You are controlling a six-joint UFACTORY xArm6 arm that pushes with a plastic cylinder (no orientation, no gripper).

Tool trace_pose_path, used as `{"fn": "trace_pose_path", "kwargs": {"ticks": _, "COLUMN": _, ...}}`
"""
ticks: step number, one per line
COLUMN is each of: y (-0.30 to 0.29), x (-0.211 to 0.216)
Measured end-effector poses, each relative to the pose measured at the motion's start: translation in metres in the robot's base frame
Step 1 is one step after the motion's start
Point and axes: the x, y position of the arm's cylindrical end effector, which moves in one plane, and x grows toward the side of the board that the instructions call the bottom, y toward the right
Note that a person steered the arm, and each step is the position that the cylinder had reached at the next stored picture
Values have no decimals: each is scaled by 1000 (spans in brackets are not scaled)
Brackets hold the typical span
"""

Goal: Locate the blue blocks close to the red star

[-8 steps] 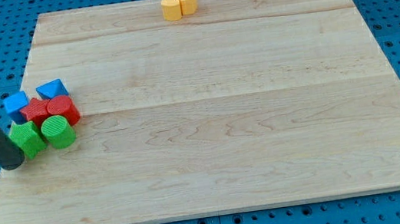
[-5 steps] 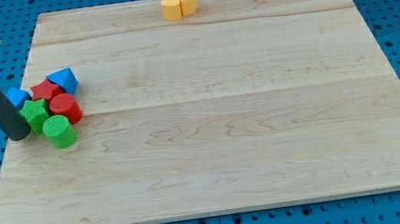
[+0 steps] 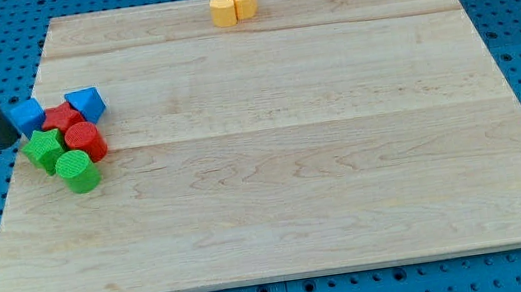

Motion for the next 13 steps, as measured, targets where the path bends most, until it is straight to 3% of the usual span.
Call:
{"fn": "trace_pose_path", "kwargs": {"ticks": 2, "y": 3, "x": -53}}
{"fn": "trace_pose_path", "kwargs": {"ticks": 3, "y": 3, "x": -49}}
{"fn": "trace_pose_path", "kwargs": {"ticks": 5, "y": 50, "x": -39}}
{"fn": "trace_pose_path", "kwargs": {"ticks": 6, "y": 55, "x": -53}}
{"fn": "trace_pose_path", "kwargs": {"ticks": 7, "y": 115, "x": -96}}
{"fn": "trace_pose_path", "kwargs": {"ticks": 13, "y": 112, "x": -60}}
